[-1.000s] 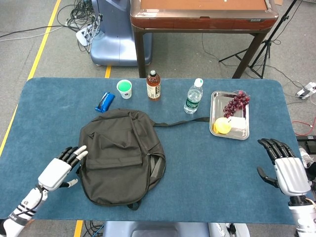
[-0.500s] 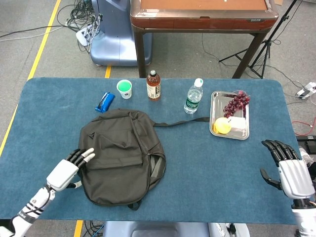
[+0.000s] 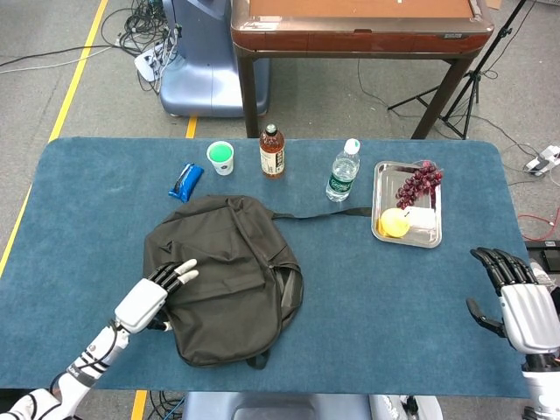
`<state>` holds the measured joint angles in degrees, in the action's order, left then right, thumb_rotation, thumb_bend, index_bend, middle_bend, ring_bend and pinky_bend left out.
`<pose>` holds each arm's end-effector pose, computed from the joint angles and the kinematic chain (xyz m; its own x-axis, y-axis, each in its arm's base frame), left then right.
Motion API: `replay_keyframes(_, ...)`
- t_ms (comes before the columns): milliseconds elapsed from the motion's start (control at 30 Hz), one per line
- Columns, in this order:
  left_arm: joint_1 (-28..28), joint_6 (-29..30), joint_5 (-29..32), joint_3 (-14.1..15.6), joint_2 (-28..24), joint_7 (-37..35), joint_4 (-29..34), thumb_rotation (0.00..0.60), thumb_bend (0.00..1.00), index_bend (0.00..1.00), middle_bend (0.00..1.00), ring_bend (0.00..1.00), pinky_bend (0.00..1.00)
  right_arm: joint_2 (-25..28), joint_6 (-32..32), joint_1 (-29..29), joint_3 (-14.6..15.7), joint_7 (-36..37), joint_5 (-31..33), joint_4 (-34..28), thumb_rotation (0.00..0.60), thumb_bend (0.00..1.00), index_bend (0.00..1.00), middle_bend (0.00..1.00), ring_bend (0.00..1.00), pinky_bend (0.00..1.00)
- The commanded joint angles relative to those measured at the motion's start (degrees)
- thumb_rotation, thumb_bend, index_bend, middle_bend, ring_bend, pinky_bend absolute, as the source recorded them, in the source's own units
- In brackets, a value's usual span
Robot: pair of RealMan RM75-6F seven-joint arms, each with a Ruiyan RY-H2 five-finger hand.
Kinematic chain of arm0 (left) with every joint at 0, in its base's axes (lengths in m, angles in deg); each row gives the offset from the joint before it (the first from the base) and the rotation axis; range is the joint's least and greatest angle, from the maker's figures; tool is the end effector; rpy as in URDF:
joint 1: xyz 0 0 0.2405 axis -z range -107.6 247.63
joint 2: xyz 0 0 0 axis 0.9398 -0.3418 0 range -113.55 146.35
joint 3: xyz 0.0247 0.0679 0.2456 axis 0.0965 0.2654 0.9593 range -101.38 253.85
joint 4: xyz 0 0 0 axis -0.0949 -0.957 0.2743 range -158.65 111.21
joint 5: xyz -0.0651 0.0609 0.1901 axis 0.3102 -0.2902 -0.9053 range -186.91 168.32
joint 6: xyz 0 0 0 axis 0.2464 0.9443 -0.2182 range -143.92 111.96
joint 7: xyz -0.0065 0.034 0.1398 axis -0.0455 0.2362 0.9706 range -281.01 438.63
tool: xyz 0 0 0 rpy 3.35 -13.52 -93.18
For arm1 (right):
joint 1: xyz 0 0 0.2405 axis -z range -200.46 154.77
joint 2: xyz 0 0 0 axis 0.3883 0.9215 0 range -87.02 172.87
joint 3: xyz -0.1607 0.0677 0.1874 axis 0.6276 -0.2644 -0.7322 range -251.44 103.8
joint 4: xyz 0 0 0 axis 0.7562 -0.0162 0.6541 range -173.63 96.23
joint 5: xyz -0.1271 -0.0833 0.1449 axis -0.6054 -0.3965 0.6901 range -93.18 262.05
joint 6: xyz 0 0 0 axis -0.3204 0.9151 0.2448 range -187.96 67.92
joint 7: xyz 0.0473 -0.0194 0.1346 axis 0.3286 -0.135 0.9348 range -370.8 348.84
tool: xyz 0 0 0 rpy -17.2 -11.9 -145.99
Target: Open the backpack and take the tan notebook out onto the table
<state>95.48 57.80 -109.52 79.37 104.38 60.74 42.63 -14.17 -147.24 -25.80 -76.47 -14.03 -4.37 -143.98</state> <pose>-0.2563 0.2581 0.0063 0.3044 0.2620 0.9158 0.8520 -0.5048 -0.1388 -0.2715 -0.1675 0.1794 0.3522 0.0137 0.9358 -0.9350 -0.0399 0.3524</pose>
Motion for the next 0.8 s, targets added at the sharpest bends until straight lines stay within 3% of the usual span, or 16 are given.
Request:
replay_keyframes(33,0.8,-0.7,0.9,-0.4,-0.3,-1.1,1.6,0.600,0.27,0.23,0.04,0.02,0.04,0.0,0.1,0.0,0.0,0.1,0.1,0.1,0.600,0.33,0.15,0.15,0.11,0.17)
replay_keyframes(233,1.4,-2.0,3.2,-1.0,-1.9,-1.7,4.7,0.600,0.54,0.36,0.04,0.02,0.04,-0.2,0.5,-0.2,-0.3,0.3,0.5,0.5,0.600,0.33,0.15,0.15,0.11,0.18)
replay_keyframes(367,1.0,-3.1,7.0,-2.6,-2.5,-0.5,7.7,0.600,0.65,0.47,0.08,0.05,0.04,-0.5,1.0,-0.5,-0.4,0.3,0.7,0.7,0.600,0.33,0.15,0.15,0.11,0.18)
replay_keyframes(633,0.1,-3.5,13.1,-5.9,-2.8,0.2,12.3,0.600,0.68,0.69,0.31,0.23,0.04,-0.7,1.9,-1.2,-0.5,0.2,0.4,0.8,0.600,0.33,0.15,0.15,0.11,0.18)
replay_keyframes(800,0.1,-5.0,18.4,-9.0,-4.3,-1.7,16.7,0.600,0.68,0.71,0.47,0.38,0.19,-0.5,4.1,-2.5,-0.2,-0.5,-0.4,0.4,0.600,0.33,0.15,0.15,0.11,0.19)
